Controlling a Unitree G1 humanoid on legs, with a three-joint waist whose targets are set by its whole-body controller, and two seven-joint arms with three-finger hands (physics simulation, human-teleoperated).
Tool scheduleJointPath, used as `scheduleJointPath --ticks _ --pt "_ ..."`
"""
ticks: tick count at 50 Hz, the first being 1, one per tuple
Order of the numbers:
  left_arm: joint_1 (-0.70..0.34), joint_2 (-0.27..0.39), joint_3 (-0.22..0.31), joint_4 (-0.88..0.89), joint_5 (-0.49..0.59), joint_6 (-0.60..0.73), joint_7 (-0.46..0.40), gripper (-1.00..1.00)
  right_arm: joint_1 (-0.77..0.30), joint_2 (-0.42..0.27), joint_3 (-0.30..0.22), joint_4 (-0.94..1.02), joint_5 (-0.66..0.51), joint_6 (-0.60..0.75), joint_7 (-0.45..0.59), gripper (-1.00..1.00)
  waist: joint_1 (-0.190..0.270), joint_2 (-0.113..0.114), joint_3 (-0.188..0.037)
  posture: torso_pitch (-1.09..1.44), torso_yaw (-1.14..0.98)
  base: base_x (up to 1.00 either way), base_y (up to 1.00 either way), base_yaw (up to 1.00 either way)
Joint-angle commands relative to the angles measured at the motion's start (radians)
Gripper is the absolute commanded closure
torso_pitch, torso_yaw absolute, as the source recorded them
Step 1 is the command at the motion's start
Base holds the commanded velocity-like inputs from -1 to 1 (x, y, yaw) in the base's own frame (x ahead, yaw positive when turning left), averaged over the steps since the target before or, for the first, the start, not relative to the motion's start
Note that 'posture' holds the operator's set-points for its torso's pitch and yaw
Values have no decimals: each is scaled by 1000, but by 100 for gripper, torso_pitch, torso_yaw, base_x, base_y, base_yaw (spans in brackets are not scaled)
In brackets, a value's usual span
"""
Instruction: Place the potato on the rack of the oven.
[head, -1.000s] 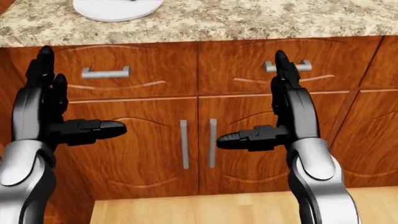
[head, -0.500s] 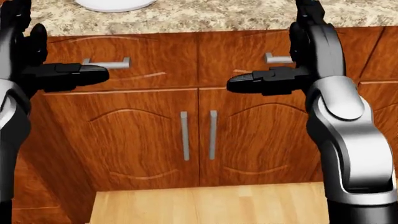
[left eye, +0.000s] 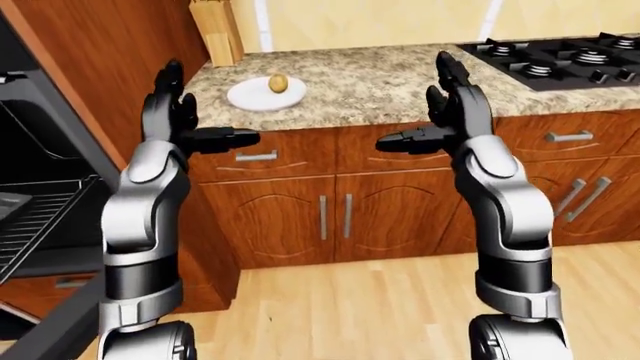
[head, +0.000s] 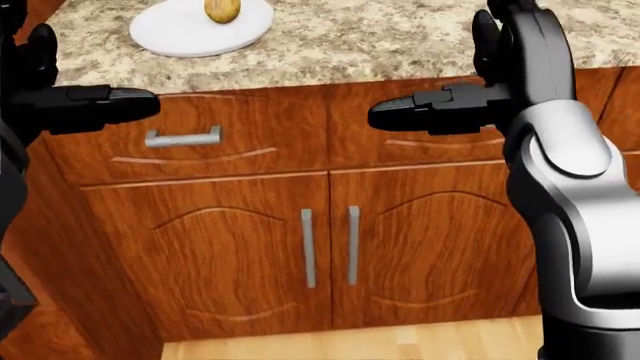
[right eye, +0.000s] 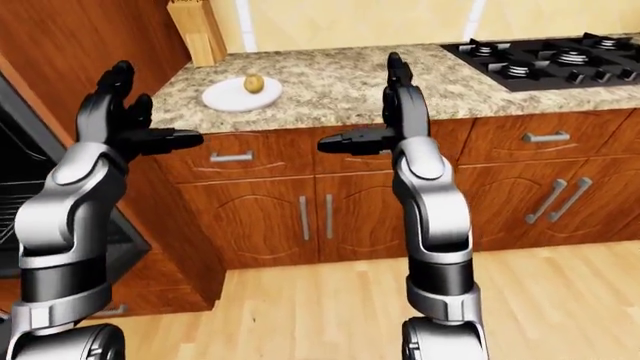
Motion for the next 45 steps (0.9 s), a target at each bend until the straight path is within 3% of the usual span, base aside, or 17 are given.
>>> scheduleJointPath --ticks 1,7,10,11,13,14,19,22,23,24,26,34,37,38,40,42,45 --pt "-43 10 -2 -41 -2 -34 -2 -100 -39 -14 -16 -37 -6 -30 -3 -100 -6 0 -28 0 0 26 16 0" --pt "-42 7 -4 -33 -2 -40 -1 -100 -41 -18 -22 -44 -3 -22 -2 -100 11 -56 -26 0 0 25 16 0" --pt "-40 7 -3 -35 -4 -41 -2 -100 -42 -17 -21 -47 -2 -19 -3 -100 20 -122 -41 0 0 27 16 0" --pt "-40 6 -4 -36 -5 -41 -2 -100 -41 -16 -21 -47 -2 -21 -2 -100 10 -87 -26 0 0 30 16 0" --pt "-41 5 -6 -40 -5 -37 -2 -100 -40 -16 -20 -45 -2 -26 -1 -100 10 -109 -20 0 0 30 16 0" --pt "-40 5 -6 -37 -4 -40 -2 -100 -38 -16 -20 -44 -3 -28 -1 -100 4 -107 -27 0 0 30 16 0" --pt "-42 4 -7 -35 -3 -38 -1 -100 -40 -14 -18 -40 -5 -27 1 -100 -6 -67 -16 0 0 30 16 0" --pt "-42 4 -5 -38 -4 -37 0 -100 -42 -15 -18 -41 -6 -25 1 -100 -16 -7 -26 0 0 31 16 0" --pt "-41 4 -6 -36 -3 -39 -2 -100 -41 -15 -18 -40 -7 -26 1 -100 -17 29 -40 0 0 31 16 0" --pt "-39 3 -5 -30 -4 -45 -4 -100 -42 -15 -18 -43 -7 -22 1 -100 -19 39 -56 0 0 30 16 0" --pt "-39 4 -6 -26 -3 -49 -5 -100 -41 -14 -16 -40 -9 -25 1 -100 -13 30 -23 0 0 31 16 0" --pt "-41 5 -4 -37 -5 -39 -3 -100 -40 -11 -16 -52 -13 -15 2 -100 15 -57 -24 0 0 31 16 0" --pt "-42 5 -5 -37 -6 -37 -1 -100 -41 -11 -14 -53 -15 -14 5 -100 23 -123 -39 0 0 29 16 0" --pt "-41 4 -5 -36 -5 -41 -2 -100 -40 -10 -13 -52 -15 -16 5 -100 18 -102 -38 0 0 27 16 0" --pt "-42 4 -5 -43 -7 -33 0 -100 -38 -8 -11 -52 -17 -18 7 -100 16 -115 -28 0 0 23 16 0" --pt "-42 3 -6 -47 -7 -31 1 -100 -39 -8 -12 -57 -18 -14 7 -100 7 -105 -44 0 0 21 16 0" --pt "-43 3 -6 -45 -6 -32 1 -100 -38 -7 -13 -51 -19 -21 9 -100 3 -81 -37 0 0 20 17 0"
